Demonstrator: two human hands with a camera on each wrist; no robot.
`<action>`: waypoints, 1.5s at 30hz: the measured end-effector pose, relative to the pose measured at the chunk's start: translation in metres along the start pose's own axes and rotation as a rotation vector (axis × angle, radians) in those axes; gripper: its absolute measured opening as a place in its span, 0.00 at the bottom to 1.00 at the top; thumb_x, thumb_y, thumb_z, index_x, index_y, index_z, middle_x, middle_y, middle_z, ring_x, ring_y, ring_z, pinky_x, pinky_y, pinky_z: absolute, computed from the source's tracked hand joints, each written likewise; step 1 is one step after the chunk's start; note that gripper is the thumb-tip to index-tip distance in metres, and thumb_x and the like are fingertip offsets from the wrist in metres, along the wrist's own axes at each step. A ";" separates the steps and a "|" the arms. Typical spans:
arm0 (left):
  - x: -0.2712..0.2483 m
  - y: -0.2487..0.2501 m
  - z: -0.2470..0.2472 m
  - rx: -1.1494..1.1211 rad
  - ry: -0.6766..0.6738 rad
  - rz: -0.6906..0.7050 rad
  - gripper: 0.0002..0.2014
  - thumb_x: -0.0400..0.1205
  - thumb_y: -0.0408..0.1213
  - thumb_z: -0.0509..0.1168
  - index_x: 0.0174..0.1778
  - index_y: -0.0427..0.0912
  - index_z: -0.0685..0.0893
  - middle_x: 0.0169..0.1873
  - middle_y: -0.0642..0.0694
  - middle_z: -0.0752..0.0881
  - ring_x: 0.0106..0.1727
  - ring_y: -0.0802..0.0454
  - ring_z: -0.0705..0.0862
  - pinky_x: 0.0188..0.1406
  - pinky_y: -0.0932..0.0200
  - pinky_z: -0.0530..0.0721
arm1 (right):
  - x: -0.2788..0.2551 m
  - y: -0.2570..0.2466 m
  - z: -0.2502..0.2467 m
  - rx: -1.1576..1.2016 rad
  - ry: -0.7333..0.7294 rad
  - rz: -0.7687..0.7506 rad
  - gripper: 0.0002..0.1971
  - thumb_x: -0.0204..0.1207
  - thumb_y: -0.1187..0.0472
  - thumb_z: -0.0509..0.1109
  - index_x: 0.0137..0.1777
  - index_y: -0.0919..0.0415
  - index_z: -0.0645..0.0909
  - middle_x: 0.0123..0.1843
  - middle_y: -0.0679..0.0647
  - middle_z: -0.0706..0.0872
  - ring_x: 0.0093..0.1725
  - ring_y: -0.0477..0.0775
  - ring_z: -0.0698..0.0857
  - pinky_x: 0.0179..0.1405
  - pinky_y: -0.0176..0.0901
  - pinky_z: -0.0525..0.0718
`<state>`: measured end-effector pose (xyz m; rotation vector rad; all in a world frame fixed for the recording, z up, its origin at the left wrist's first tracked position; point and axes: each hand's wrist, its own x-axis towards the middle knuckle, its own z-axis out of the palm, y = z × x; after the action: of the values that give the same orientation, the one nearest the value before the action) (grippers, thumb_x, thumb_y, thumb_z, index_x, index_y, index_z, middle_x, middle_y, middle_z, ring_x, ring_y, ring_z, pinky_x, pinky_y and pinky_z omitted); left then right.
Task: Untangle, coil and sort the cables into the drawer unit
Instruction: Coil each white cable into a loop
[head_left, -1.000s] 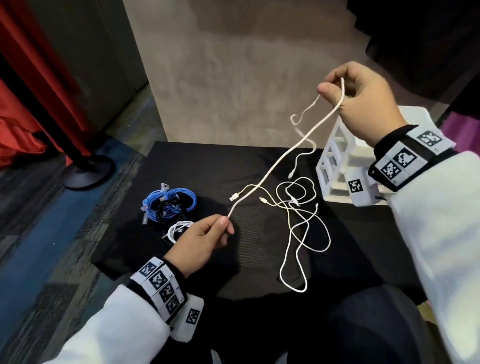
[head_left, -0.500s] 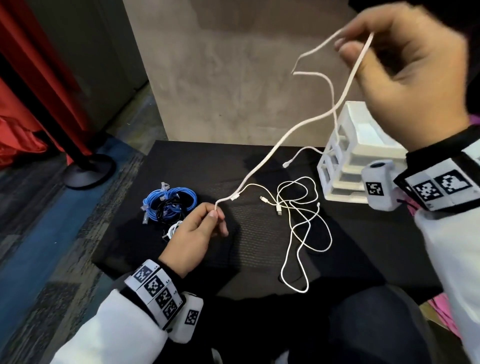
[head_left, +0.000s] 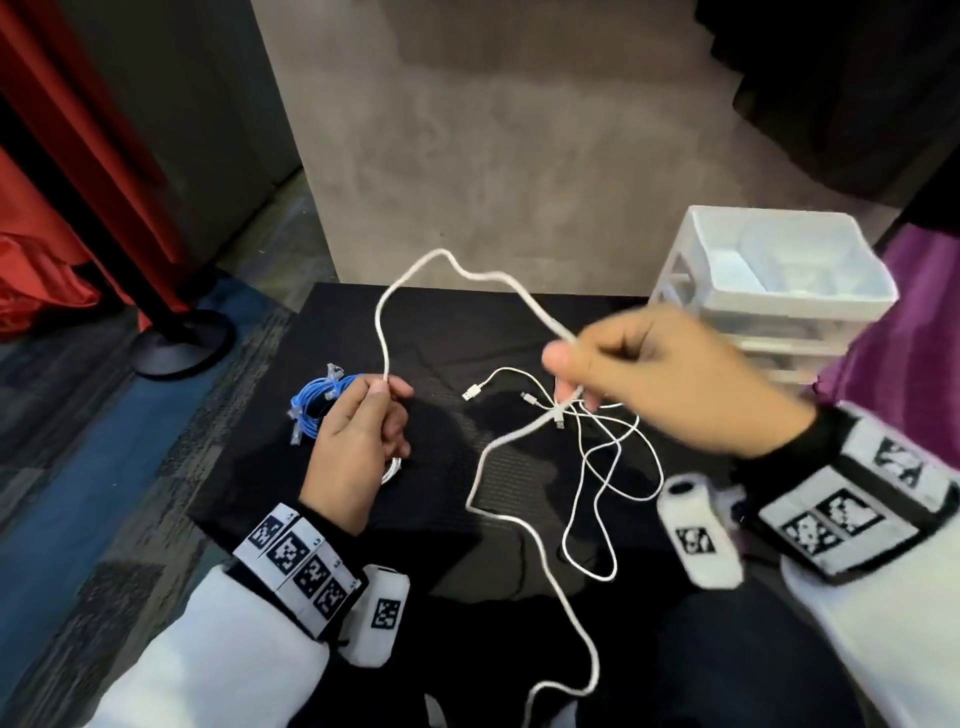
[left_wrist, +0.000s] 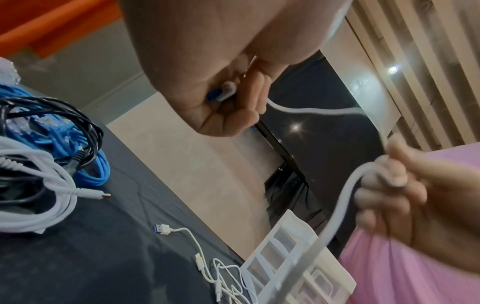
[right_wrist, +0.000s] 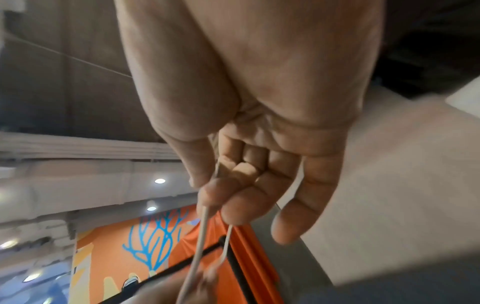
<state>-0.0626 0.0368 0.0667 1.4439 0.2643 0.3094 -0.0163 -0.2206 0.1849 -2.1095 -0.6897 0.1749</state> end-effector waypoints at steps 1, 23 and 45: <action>-0.001 0.001 -0.001 -0.016 0.011 -0.010 0.16 0.94 0.40 0.53 0.46 0.41 0.82 0.26 0.51 0.67 0.26 0.58 0.65 0.32 0.55 0.71 | -0.006 0.016 0.014 0.021 -0.074 0.052 0.19 0.86 0.47 0.71 0.39 0.57 0.93 0.30 0.55 0.89 0.29 0.44 0.79 0.32 0.32 0.74; -0.016 0.010 0.036 0.037 -0.215 -0.038 0.16 0.93 0.37 0.55 0.45 0.39 0.85 0.24 0.49 0.65 0.24 0.57 0.64 0.27 0.58 0.72 | 0.042 0.205 0.061 0.085 0.188 0.540 0.22 0.89 0.41 0.62 0.41 0.49 0.90 0.45 0.50 0.88 0.49 0.54 0.85 0.62 0.61 0.88; -0.024 0.031 0.036 -0.643 -0.496 -0.492 0.11 0.90 0.40 0.55 0.48 0.43 0.81 0.36 0.51 0.77 0.27 0.59 0.72 0.33 0.62 0.79 | -0.043 0.112 0.097 0.185 0.077 0.273 0.09 0.89 0.59 0.69 0.56 0.46 0.90 0.35 0.45 0.87 0.32 0.44 0.81 0.37 0.37 0.80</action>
<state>-0.0735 -0.0025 0.1010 0.7458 0.0913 -0.3454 -0.0419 -0.2260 0.0327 -2.0127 -0.3243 0.2947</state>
